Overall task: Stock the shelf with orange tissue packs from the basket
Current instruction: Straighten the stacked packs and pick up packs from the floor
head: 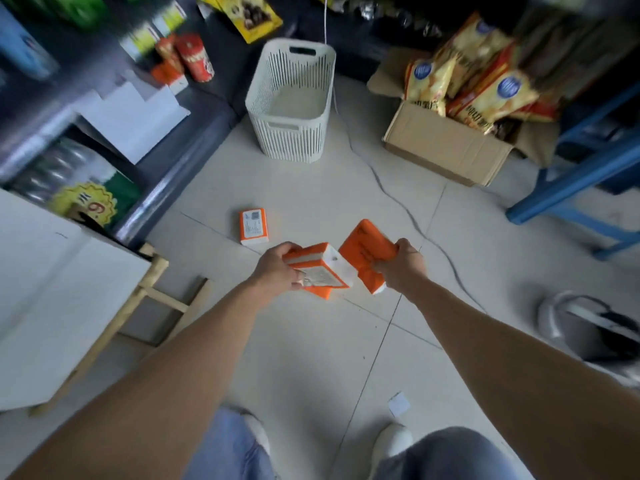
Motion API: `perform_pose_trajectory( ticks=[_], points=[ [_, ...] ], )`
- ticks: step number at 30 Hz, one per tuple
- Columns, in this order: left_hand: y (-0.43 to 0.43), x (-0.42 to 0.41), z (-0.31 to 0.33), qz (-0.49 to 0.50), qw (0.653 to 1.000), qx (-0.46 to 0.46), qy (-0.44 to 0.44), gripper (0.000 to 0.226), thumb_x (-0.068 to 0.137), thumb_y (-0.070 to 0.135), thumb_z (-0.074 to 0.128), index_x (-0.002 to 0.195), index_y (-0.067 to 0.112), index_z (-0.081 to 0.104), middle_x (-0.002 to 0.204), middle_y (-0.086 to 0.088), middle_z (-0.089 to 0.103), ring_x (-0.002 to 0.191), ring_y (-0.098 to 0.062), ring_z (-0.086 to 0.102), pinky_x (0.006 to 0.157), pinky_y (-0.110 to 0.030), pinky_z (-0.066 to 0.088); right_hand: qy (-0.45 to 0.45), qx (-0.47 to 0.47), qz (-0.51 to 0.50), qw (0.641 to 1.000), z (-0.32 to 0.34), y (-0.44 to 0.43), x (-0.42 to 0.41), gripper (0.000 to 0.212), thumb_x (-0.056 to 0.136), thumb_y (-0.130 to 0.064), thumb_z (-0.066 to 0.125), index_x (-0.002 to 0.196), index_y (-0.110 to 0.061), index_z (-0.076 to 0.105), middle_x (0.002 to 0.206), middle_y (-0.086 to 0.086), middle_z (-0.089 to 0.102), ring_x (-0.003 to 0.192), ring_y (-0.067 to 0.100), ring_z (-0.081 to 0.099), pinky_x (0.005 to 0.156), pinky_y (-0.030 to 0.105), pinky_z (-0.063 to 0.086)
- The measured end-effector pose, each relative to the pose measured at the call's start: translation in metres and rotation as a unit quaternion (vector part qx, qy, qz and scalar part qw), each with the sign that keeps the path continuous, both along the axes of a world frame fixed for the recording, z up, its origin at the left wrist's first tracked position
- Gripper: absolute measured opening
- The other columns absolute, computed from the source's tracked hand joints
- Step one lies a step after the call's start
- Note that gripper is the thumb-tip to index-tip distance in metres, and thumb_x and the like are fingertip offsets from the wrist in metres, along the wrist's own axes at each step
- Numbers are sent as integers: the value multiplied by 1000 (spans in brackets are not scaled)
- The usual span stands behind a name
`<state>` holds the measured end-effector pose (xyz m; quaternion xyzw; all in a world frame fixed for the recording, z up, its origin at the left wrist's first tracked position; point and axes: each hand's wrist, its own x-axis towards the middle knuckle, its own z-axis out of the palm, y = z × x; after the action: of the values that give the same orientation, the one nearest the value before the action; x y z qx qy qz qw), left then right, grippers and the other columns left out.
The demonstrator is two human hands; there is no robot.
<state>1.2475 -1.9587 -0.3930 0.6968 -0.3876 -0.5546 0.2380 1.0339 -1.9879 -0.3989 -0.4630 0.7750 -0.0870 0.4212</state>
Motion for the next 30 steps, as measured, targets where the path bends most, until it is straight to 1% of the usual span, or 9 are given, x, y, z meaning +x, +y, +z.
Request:
perform_pose_trajectory(
  ticks=[2, 6, 9, 13, 17, 19, 21, 25, 30],
  points=[
    [-6, 2, 62, 46, 998, -8, 42, 41, 77, -23, 52, 91, 15, 54, 90, -1, 56, 92, -23, 56, 56, -25, 58, -12, -17, -8, 1000, 64, -4, 3, 33, 77, -17, 66, 103, -11, 47, 88, 7, 55, 66, 20, 52, 54, 27, 43],
    [-12, 9, 200, 101, 990, -74, 57, 34, 78, -21, 55, 89, 11, 54, 79, 2, 52, 81, -19, 53, 48, -13, 53, -18, -68, 0, 998, 199, -14, 15, 29, 80, -15, 62, 104, -13, 46, 92, 5, 55, 65, 14, 48, 52, 25, 40],
    [-16, 28, 302, 116, 988, -93, 49, 28, 67, 0, 63, 86, 20, 62, 84, 0, 62, 83, -22, 61, 74, -28, 54, -36, -119, 19, 992, 305, -23, 36, 33, 84, -15, 60, 114, -12, 46, 84, -1, 51, 65, 13, 47, 53, 26, 40],
    [-19, 64, 419, 167, 969, -162, 77, 15, 80, 10, 65, 74, 23, 66, 87, -5, 68, 90, -24, 65, 88, -41, 53, -61, -190, 47, 979, 431, -35, 76, 41, 84, -17, 61, 122, -13, 46, 96, 1, 52, 82, 20, 52, 56, 23, 42],
    [-17, 108, 515, 175, 954, -241, 39, 40, 74, -10, 63, 78, 29, 59, 82, 1, 59, 83, -24, 57, 70, -35, 51, -61, -259, 77, 961, 532, -42, 127, 36, 80, -21, 65, 112, -14, 49, 93, 2, 54, 81, 21, 53, 65, 30, 43],
    [-15, 133, 552, 184, 947, -260, 47, 59, 73, -17, 61, 101, 35, 57, 93, -2, 60, 86, -23, 59, 77, -37, 52, -60, -301, 94, 947, 571, -43, 154, 38, 78, -23, 67, 111, -11, 51, 94, 4, 57, 83, 23, 53, 69, 31, 42],
    [-11, 161, 583, 199, 939, -278, 41, 66, 74, -16, 61, 123, 26, 52, 105, -10, 62, 90, -22, 59, 77, -35, 52, -56, -334, 116, 934, 605, -42, 181, 39, 78, -24, 67, 111, -9, 52, 95, 5, 57, 87, 26, 54, 72, 32, 42],
    [5, 220, 629, 242, 924, -296, -9, 52, 76, -9, 61, 124, 12, 54, 108, -11, 61, 93, -24, 57, 78, -33, 48, -69, -376, 159, 910, 651, -39, 242, 41, 78, -25, 66, 113, -11, 50, 112, 13, 58, 93, 29, 57, 72, 34, 45],
    [42, 289, 664, 315, 890, -321, -79, 50, 76, -8, 57, 123, 6, 52, 98, -10, 58, 80, -22, 56, 55, -25, 40, -105, -422, 217, 874, 677, -28, 323, 42, 78, -19, 62, 117, -11, 51, 117, 15, 53, 82, 27, 54, 66, 32, 40]
  ],
)
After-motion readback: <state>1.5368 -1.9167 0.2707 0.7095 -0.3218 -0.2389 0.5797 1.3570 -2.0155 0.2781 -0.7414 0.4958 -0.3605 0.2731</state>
